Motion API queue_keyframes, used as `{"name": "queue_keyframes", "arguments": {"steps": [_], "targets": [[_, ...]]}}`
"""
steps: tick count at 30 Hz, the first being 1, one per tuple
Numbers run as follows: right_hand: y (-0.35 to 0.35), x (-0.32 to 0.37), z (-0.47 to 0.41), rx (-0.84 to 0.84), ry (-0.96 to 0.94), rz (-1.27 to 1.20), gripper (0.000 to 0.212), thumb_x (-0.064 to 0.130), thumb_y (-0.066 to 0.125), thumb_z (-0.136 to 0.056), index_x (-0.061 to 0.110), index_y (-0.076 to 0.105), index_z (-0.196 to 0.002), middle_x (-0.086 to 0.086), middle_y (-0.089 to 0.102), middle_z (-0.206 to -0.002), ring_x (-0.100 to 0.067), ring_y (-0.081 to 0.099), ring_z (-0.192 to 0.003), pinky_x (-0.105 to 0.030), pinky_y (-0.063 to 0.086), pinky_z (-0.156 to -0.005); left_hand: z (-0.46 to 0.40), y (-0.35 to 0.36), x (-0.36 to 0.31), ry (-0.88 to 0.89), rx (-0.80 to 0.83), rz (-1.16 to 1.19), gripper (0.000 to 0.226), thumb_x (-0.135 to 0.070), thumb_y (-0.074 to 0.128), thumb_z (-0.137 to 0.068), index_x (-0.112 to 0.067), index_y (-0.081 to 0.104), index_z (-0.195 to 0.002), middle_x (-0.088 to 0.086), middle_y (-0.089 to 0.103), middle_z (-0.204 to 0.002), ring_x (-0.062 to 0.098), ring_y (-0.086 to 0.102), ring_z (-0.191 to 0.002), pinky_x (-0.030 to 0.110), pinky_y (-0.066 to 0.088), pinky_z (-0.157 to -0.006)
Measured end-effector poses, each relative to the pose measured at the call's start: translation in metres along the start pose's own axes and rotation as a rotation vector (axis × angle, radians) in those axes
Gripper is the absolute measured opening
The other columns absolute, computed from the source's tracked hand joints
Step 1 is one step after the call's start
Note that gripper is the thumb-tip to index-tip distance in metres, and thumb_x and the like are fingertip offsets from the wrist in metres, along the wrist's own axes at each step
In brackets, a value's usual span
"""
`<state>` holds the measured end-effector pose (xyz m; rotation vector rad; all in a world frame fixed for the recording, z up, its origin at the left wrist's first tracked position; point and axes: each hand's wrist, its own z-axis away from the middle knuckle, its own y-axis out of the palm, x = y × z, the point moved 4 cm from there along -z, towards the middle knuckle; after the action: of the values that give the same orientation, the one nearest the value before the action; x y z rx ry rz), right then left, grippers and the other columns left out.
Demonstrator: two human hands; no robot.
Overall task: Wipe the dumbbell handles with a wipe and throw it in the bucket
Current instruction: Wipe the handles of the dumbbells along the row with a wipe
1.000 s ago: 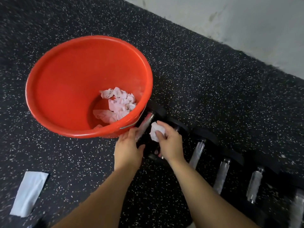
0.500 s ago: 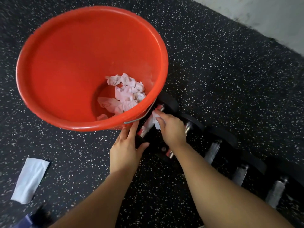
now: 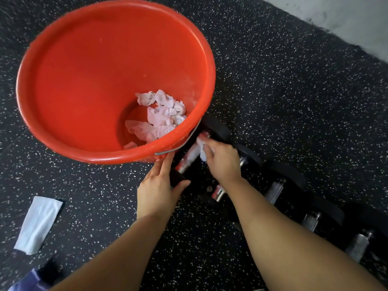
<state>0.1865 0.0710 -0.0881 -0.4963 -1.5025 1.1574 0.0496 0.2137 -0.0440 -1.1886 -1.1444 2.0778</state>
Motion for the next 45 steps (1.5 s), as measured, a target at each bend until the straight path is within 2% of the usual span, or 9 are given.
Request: {"name": "queue_keyframes", "arguments": {"steps": [5, 14, 22, 26, 31, 34, 37, 40, 45], "targets": [[0.005, -0.001, 0.004, -0.032, 0.064, -0.081, 0.038, 0.028, 0.047, -0.102, 0.043, 0.059, -0.135, -0.006, 0.078, -0.103, -0.033, 0.072, -0.092, -0.04, 0.057, -0.078, 0.001, 0.0, 0.0, 0.002, -0.008, 0.001, 0.09, -0.055, 0.075, -0.084, -0.03, 0.031, -0.158, 0.004, 0.05, -0.155, 0.033, 0.057, -0.13, 0.046, 0.05, -0.098], [0.028, 0.025, 0.028, 0.326, -0.346, -0.067, 0.039, 0.029, 0.051, -0.1, 0.044, 0.06, -0.135, 0.007, 0.073, -0.123, -0.023, 0.07, -0.104, -0.038, 0.056, -0.08, -0.001, 0.003, 0.003, -0.004, -0.005, -0.012, 0.091, -0.055, 0.076, -0.082, -0.032, 0.031, -0.158, 0.005, 0.051, -0.154, 0.033, 0.057, -0.131, 0.045, 0.05, -0.097], [-0.002, 0.004, -0.008, 0.02, 0.113, -0.114, 0.033, 0.034, 0.047, -0.104, 0.042, 0.063, -0.132, -0.002, 0.076, -0.114, -0.032, 0.071, -0.099, -0.039, 0.057, -0.083, 0.0, 0.002, 0.001, 0.009, -0.014, -0.026, 0.088, -0.058, 0.073, -0.084, -0.031, 0.033, -0.157, 0.003, 0.051, -0.153, 0.032, 0.057, -0.131, 0.047, 0.051, -0.098], [0.016, 0.02, 0.016, 0.173, -0.086, -0.142, 0.038, 0.027, 0.047, -0.1, 0.04, 0.062, -0.132, 0.002, 0.074, -0.121, -0.029, 0.072, -0.104, -0.042, 0.058, -0.085, 0.0, 0.002, 0.002, 0.004, -0.009, -0.02, 0.085, -0.056, 0.075, -0.083, -0.028, 0.039, -0.155, 0.004, 0.052, -0.152, 0.034, 0.058, -0.129, 0.047, 0.051, -0.097], [0.031, 0.021, 0.021, 0.404, -0.184, -0.017, 0.034, 0.04, 0.049, -0.1, 0.053, 0.058, -0.13, -0.006, 0.077, -0.105, -0.033, 0.071, -0.093, -0.041, 0.057, -0.077, 0.0, 0.002, 0.0, 0.015, -0.012, -0.025, 0.085, -0.055, 0.077, -0.082, -0.027, 0.042, -0.154, 0.005, 0.054, -0.15, 0.034, 0.06, -0.126, 0.046, 0.053, -0.094], [0.017, 0.015, -0.003, 0.303, -0.076, -0.132, 0.028, 0.044, 0.053, -0.1, 0.048, 0.064, -0.125, 0.006, 0.076, -0.114, -0.023, 0.073, -0.101, -0.038, 0.058, -0.085, 0.0, 0.001, -0.001, 0.021, -0.022, -0.029, 0.083, -0.055, 0.076, -0.082, -0.025, 0.044, -0.152, 0.005, 0.056, -0.149, 0.035, 0.061, -0.124, 0.046, 0.053, -0.094], [0.002, 0.004, -0.016, 0.085, 0.12, -0.123, 0.03, 0.041, 0.05, -0.101, 0.044, 0.065, -0.126, 0.002, 0.077, -0.113, -0.028, 0.072, -0.099, -0.041, 0.059, -0.084, 0.002, -0.001, -0.002, 0.026, -0.032, -0.03, 0.081, -0.056, 0.076, -0.082, -0.025, 0.045, -0.15, 0.003, 0.055, -0.148, 0.034, 0.061, -0.123, 0.046, 0.053, -0.094], [0.003, 0.012, -0.005, 0.056, 0.092, -0.108, 0.036, 0.042, 0.044, -0.1, 0.04, 0.064, -0.13, -0.002, 0.077, -0.112, -0.032, 0.072, -0.098, -0.045, 0.058, -0.082, 0.002, 0.0, -0.004, 0.031, -0.037, -0.03, 0.079, -0.055, 0.076, -0.082, -0.025, 0.047, -0.149, 0.001, 0.055, -0.148, 0.033, 0.061, -0.122, 0.046, 0.053, -0.093], [0.019, 0.028, 0.03, 0.36, -0.16, -0.02, 0.036, 0.04, 0.042, -0.101, 0.044, 0.061, -0.131, -0.01, 0.076, -0.108, -0.039, 0.07, -0.096, -0.045, 0.056, -0.079, 0.002, 0.001, -0.003, 0.024, -0.039, -0.028, 0.078, -0.052, 0.08, -0.079, -0.025, 0.051, -0.145, 0.001, 0.058, -0.144, 0.035, 0.064, -0.116, 0.046, 0.055, -0.087]]}}
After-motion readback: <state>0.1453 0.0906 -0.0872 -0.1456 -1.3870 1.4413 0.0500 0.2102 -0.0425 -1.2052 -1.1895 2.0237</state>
